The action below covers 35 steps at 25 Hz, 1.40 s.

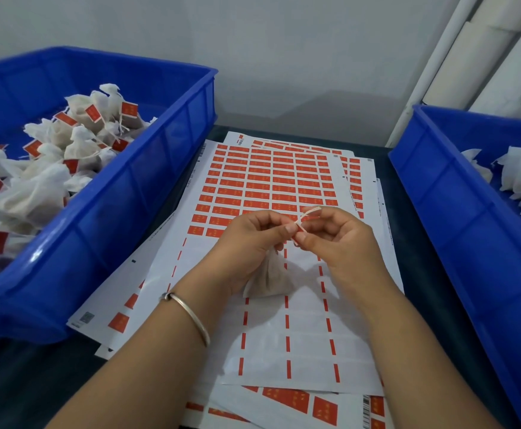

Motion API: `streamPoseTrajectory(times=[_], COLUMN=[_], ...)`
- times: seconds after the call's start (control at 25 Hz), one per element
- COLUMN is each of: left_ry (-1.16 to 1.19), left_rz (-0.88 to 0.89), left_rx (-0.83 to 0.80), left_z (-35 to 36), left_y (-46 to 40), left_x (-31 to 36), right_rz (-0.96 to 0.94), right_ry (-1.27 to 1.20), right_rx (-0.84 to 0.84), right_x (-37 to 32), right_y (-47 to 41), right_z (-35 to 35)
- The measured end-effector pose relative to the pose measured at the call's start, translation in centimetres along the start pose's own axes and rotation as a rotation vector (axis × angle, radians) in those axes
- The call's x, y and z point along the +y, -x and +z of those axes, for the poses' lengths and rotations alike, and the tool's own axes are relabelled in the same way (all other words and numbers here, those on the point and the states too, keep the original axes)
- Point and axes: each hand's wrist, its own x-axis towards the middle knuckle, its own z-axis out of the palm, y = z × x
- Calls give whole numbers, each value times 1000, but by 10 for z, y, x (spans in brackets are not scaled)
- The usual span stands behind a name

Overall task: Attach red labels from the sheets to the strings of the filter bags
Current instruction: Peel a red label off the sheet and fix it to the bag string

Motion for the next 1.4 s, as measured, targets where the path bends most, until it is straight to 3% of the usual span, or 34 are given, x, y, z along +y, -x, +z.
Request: streamPoseTrajectory(times=[0.2, 0.36, 0.48, 0.76, 1.0, 1.16, 1.28, 1.4], left_ry=[-75, -139, -167, -121, -38, -246, -482, -693], left_rz=[55, 58, 76, 105, 355, 503, 378, 153], left_rx=[98, 29, 65, 287, 642, 897, 1027, 1001], left_z=[2, -3, -6, -22, -80, -133, -162, -176], left_y=[-2, 0, 2, 27, 71, 99, 102, 94], left_x=[-2, 3, 11, 52, 117, 137, 128, 103], right_rz=[42, 35, 37, 31, 43, 56, 55, 68], right_ry=[-14, -36, -104, -170, -60, -25, -5, 19], right_rx=[73, 81, 80, -39, -216, -273, -274, -250], right_x=[5, 3, -2, -1, 13, 16, 16, 16], right_y=[-2, 1, 5, 9, 10, 8, 9, 10], right_z=[4, 9, 14, 23, 30, 31, 32, 33])
